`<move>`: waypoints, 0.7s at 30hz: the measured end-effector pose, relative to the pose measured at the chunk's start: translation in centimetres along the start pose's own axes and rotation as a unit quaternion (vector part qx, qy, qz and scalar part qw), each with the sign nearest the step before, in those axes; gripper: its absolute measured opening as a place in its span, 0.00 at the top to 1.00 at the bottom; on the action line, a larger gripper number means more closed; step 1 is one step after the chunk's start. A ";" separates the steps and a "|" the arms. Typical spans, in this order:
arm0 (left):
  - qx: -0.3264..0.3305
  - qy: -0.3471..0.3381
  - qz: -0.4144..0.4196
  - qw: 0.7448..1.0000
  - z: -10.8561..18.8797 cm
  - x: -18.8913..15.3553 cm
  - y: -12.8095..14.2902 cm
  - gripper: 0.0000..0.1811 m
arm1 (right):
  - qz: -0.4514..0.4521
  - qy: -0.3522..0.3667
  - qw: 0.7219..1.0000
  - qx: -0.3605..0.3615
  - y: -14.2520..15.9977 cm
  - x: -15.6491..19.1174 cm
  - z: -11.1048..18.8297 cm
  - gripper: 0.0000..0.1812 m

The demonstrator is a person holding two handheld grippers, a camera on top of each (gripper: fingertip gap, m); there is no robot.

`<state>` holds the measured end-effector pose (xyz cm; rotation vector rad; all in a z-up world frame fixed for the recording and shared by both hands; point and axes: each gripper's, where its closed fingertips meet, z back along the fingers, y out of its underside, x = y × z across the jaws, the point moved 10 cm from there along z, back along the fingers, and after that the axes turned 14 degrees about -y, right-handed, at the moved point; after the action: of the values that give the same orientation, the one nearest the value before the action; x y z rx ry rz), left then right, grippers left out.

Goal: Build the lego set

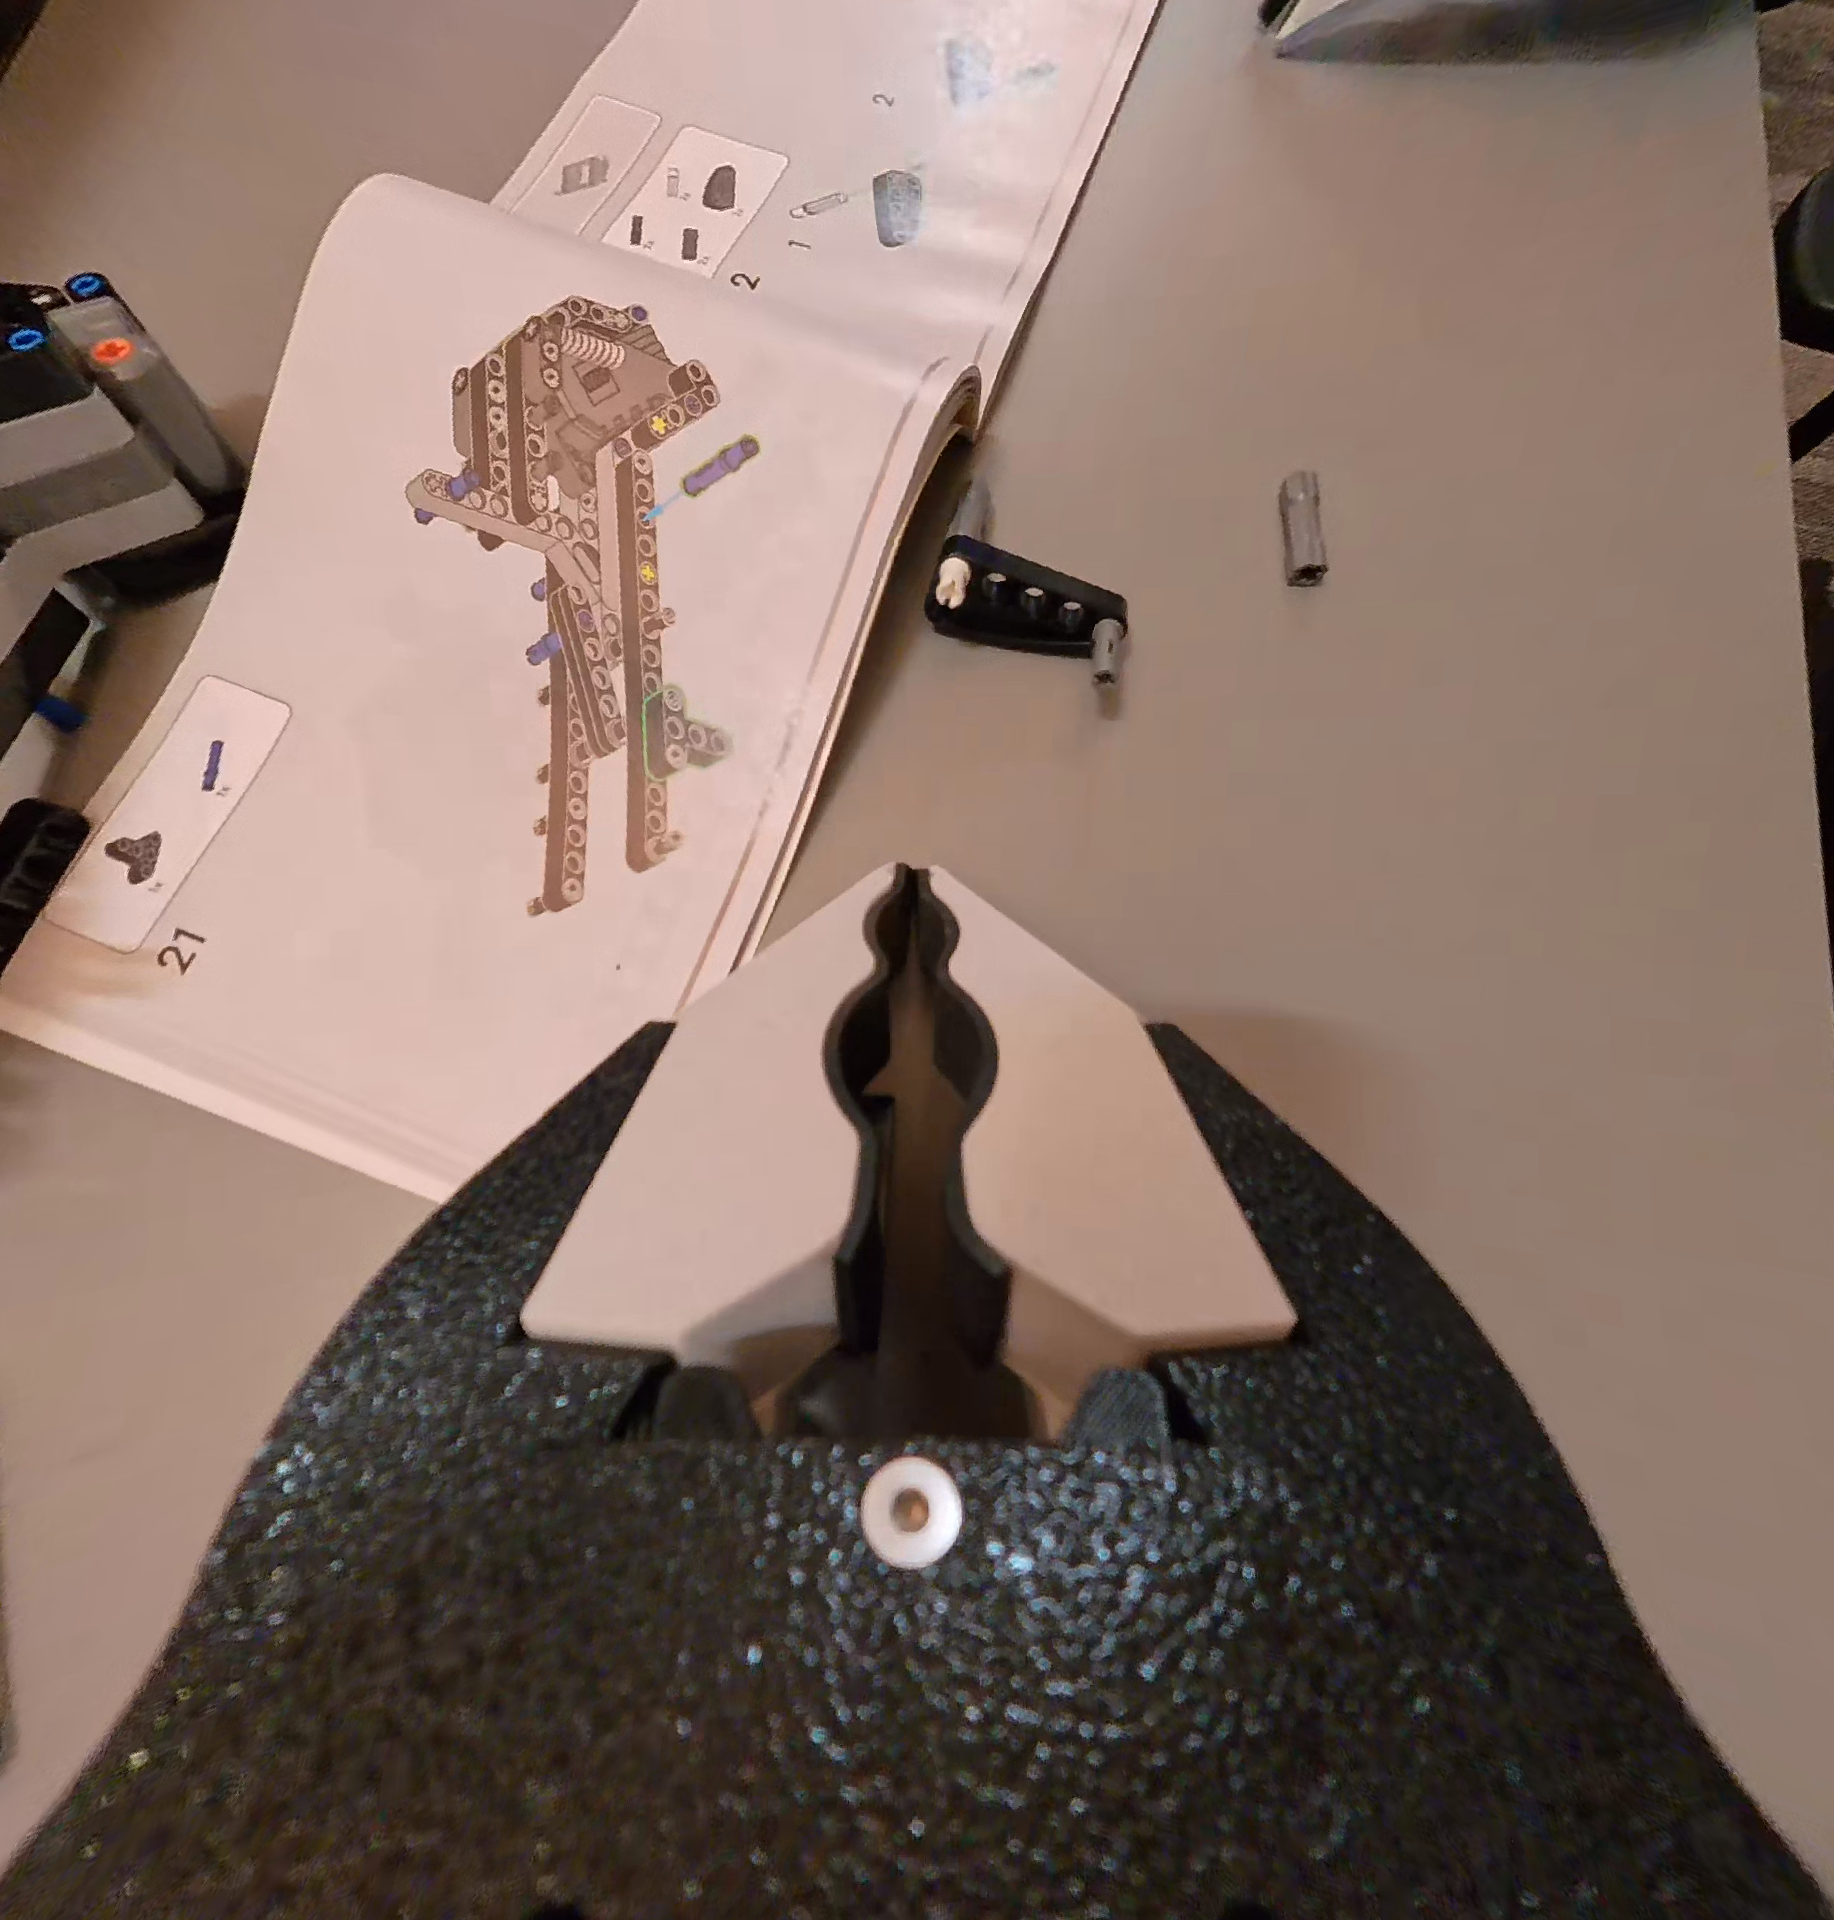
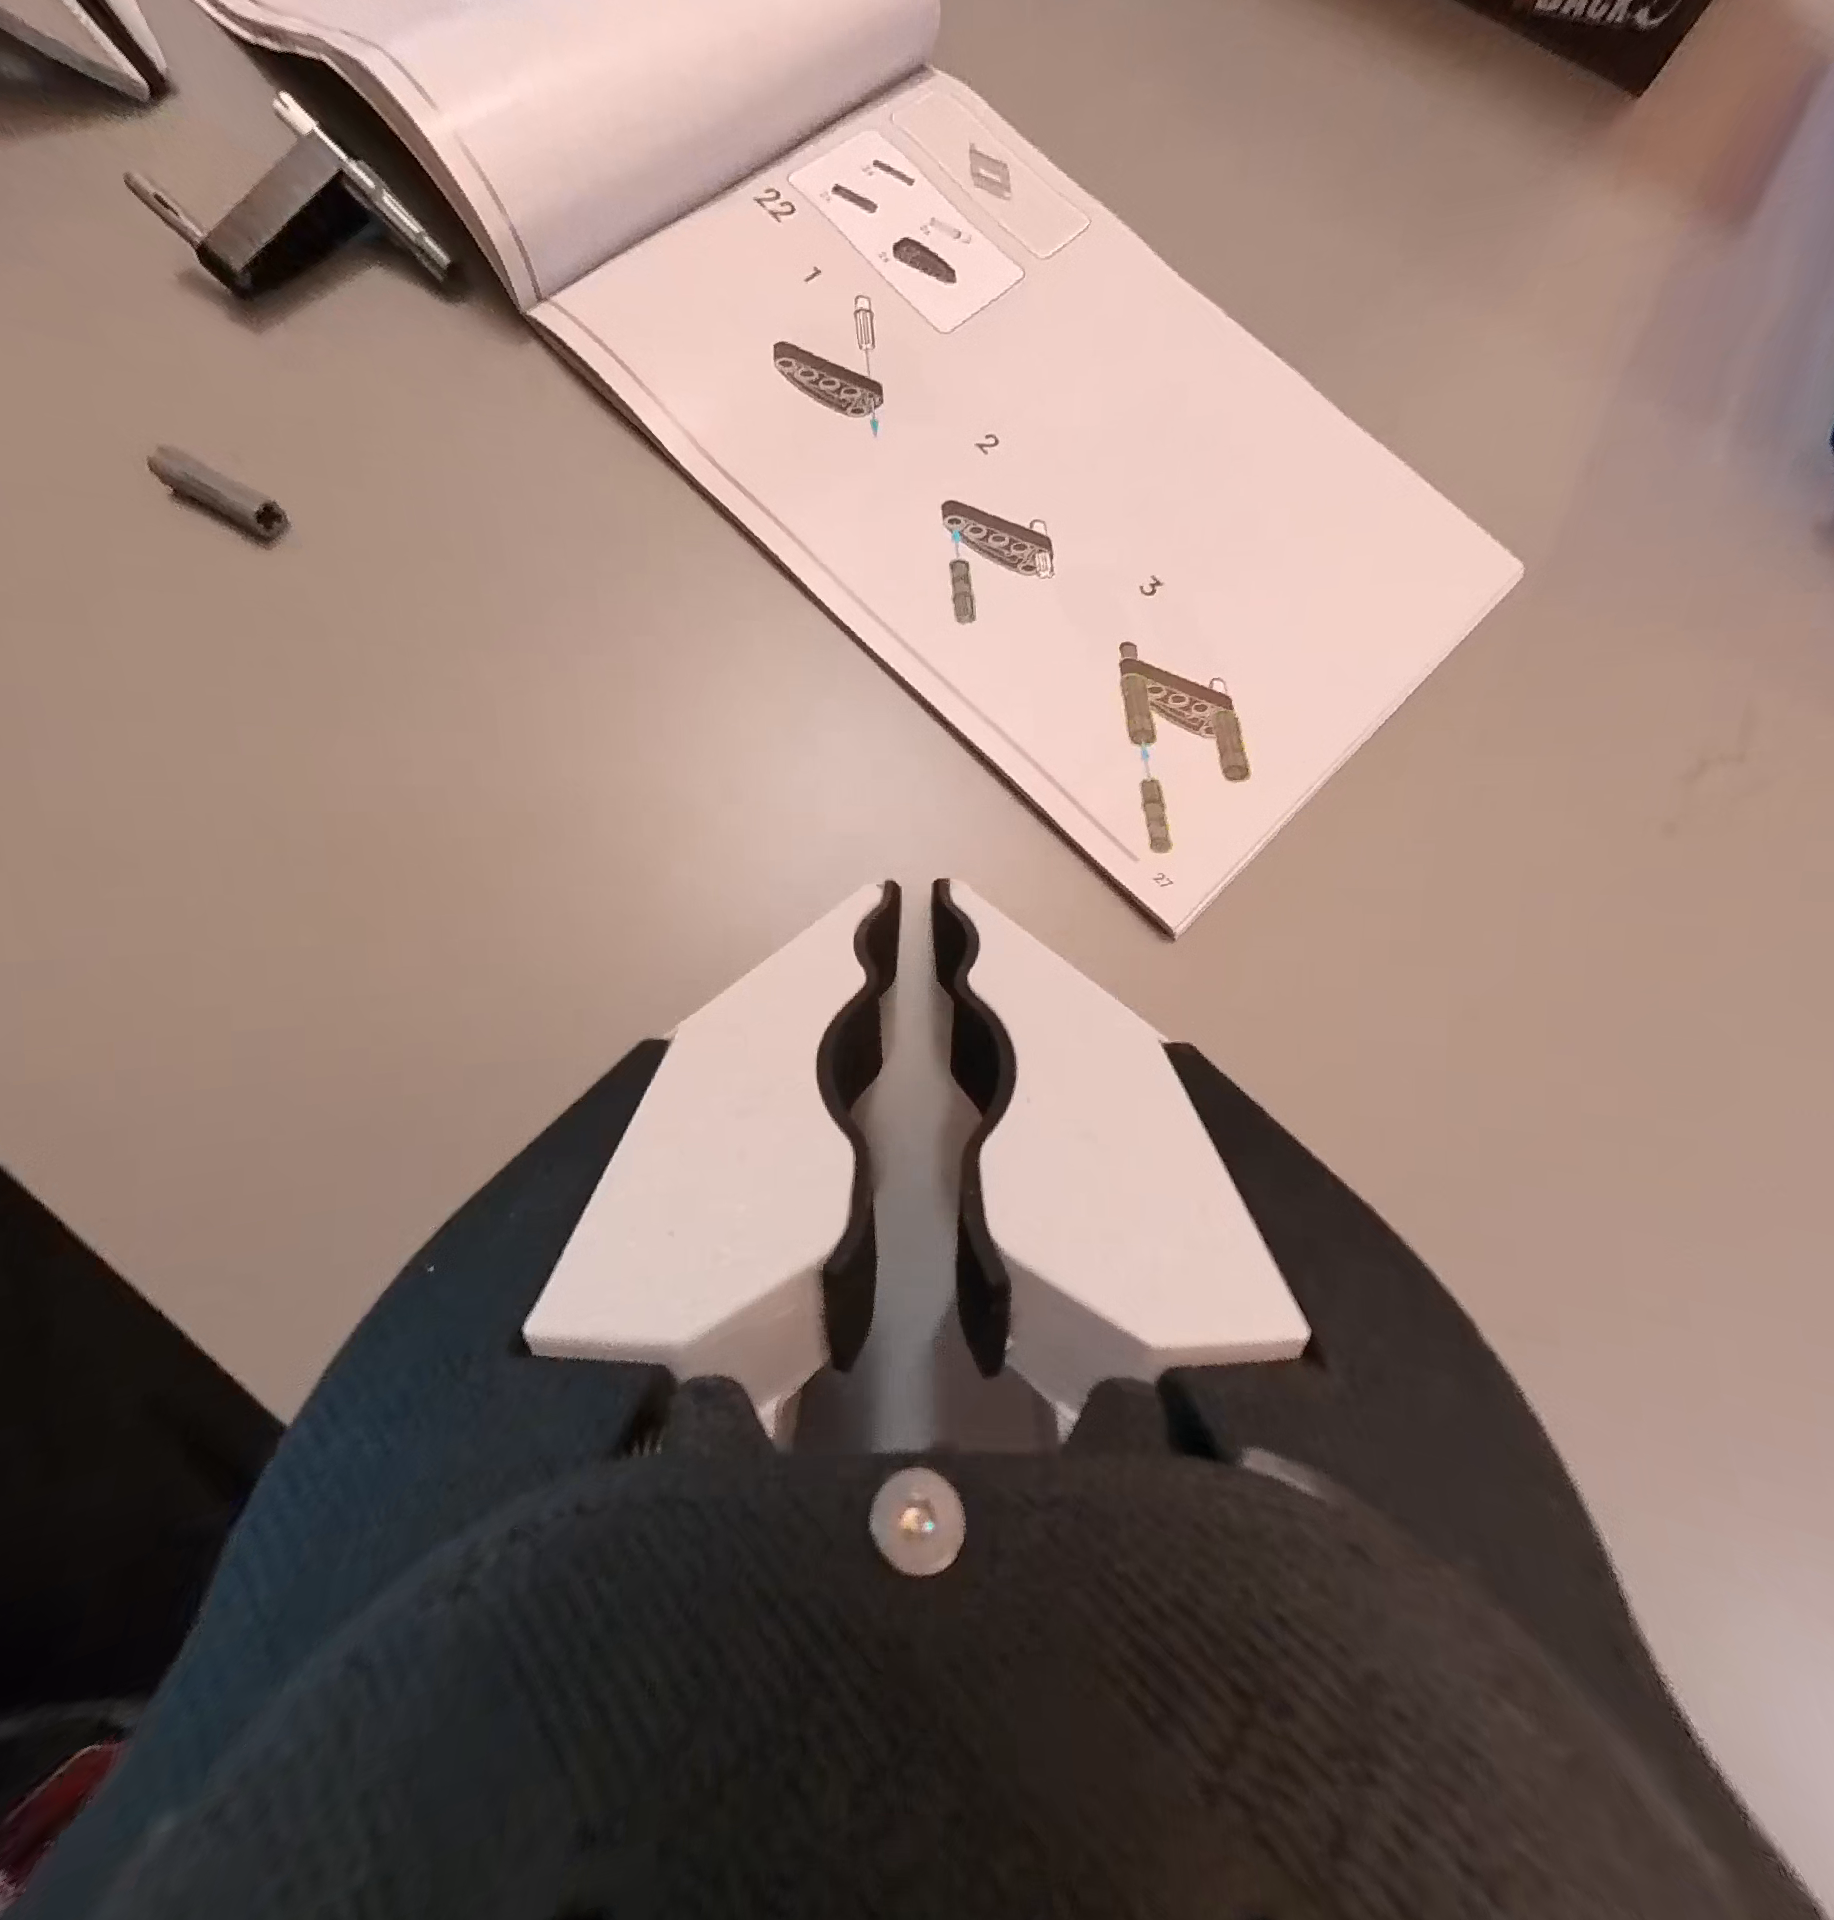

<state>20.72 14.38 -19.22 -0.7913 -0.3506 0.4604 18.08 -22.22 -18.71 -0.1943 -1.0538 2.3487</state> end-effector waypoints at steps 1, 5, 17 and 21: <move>0.000 0.001 0.002 1.000 0.0 0.0 0.0 1.00 | -0.001 -0.002 1.000 -0.004 0.0 0.0 -0.1 0.98; 0.002 0.009 0.010 1.000 -0.1 0.2 0.0 1.00 | -0.008 -0.016 1.000 -0.018 -0.1 -0.1 -0.5 1.00; -0.088 0.015 -0.072 0.993 1.0 -1.8 -1.3 0.94 | 0.087 -0.104 0.986 -0.094 -5.1 4.4 -3.1 0.89; -0.088 0.011 -0.104 0.991 -0.3 -3.5 -2.4 0.90 | 0.181 -0.122 0.968 -0.124 -8.3 7.4 -6.5 0.87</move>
<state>18.57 10.94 -18.12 -0.9202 -0.4536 0.2274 17.63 -9.56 -16.44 -0.2102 -1.5475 2.6047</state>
